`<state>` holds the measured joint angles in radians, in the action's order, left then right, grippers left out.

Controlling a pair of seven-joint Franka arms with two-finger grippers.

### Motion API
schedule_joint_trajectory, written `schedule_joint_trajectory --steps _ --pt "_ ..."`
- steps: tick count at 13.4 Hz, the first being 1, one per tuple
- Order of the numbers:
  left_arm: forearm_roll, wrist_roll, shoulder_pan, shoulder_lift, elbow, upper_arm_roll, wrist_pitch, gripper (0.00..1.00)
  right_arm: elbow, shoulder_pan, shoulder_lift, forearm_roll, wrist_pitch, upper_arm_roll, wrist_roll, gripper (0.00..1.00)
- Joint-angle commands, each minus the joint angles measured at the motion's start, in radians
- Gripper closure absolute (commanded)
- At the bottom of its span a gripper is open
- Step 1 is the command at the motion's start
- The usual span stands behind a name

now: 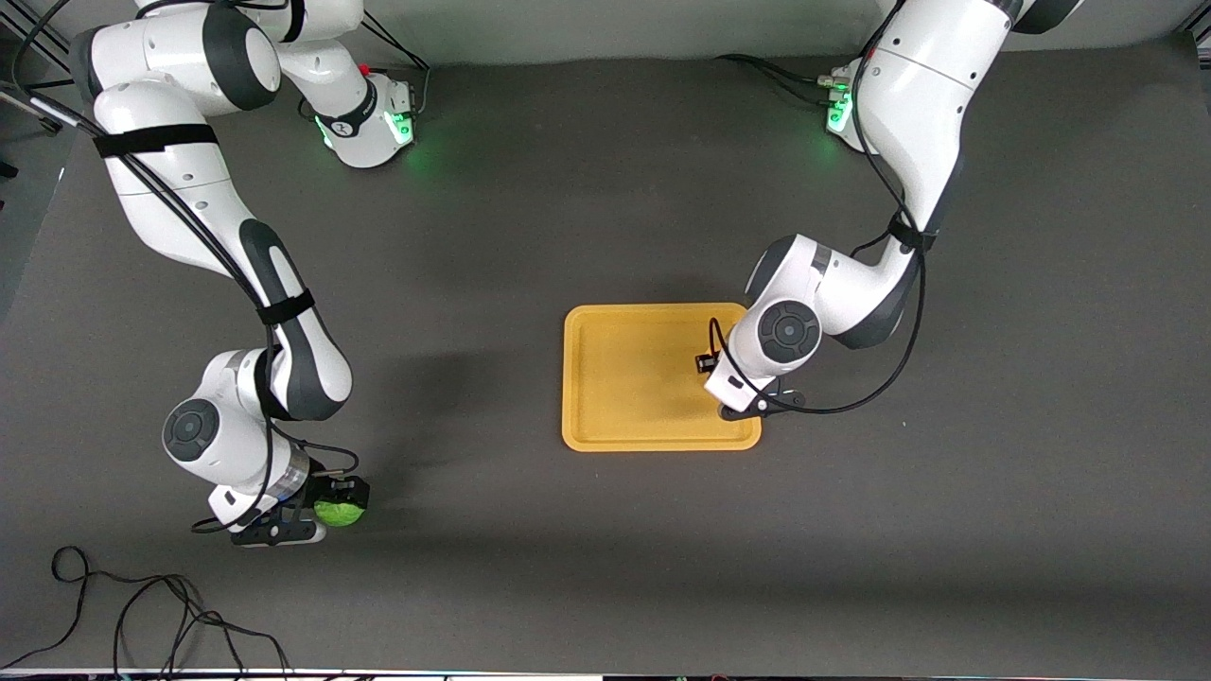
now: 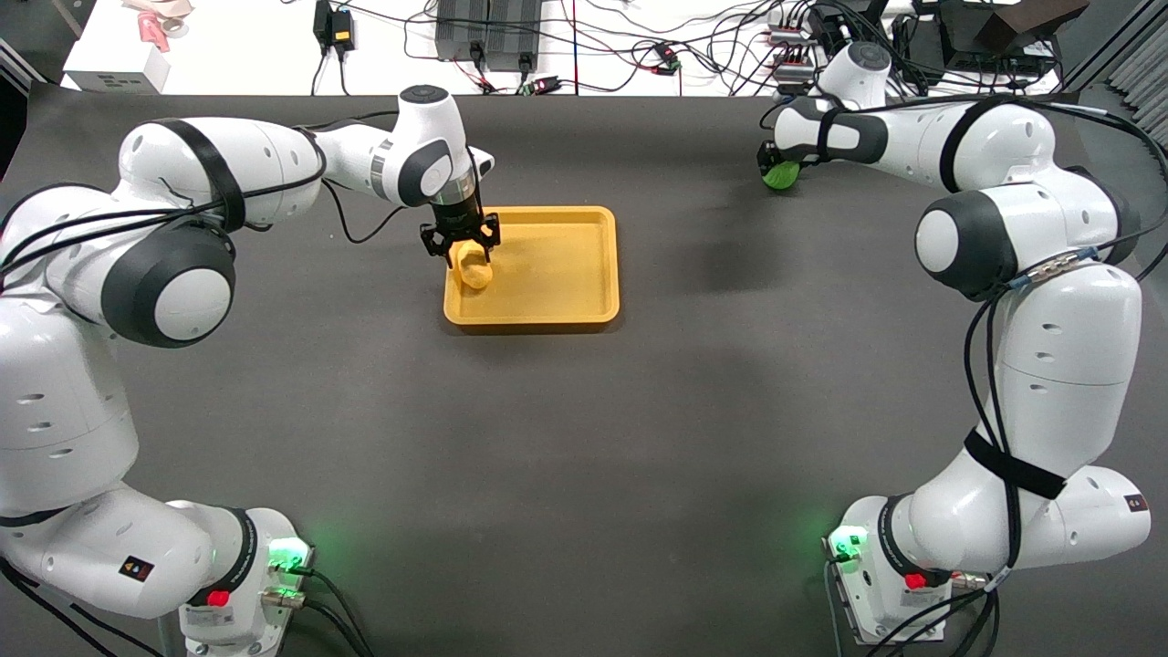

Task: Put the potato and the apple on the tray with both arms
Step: 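Release the potato on the tray while the right gripper grasps the apple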

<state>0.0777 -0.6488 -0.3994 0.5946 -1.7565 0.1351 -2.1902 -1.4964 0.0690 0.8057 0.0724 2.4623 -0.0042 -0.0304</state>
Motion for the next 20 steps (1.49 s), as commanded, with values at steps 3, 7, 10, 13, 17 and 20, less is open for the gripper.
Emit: schedule_joint_trajectory --steps 3,7,10,13,17,20 --pt "-0.041 -0.016 0.004 -0.097 0.012 -0.029 0.178 0.19 0.015 0.008 -0.251 0.009 -0.297 -0.008 0.004 0.47" --pt "-0.069 0.128 0.104 -0.284 0.014 -0.055 0.349 0.00 0.016 0.008 -0.463 0.004 -0.579 -0.010 0.001 0.47" --pt "-0.059 0.332 0.223 -0.410 0.014 -0.057 0.522 0.00 -0.027 0.011 -0.580 0.004 -0.710 -0.010 0.007 0.47" --pt "-0.072 0.388 0.301 -0.522 0.002 -0.058 0.503 0.00 -0.111 0.043 -0.635 0.010 -0.698 -0.010 0.042 0.47" --pt "-0.070 0.700 0.437 -0.668 -0.041 -0.060 0.541 0.00 -0.111 0.242 -0.617 0.006 -0.665 -0.010 0.364 0.47" --pt "-0.070 0.732 0.465 -0.726 -0.061 -0.060 0.521 0.00 -0.084 0.429 -0.541 -0.006 -0.579 -0.010 0.651 0.47"
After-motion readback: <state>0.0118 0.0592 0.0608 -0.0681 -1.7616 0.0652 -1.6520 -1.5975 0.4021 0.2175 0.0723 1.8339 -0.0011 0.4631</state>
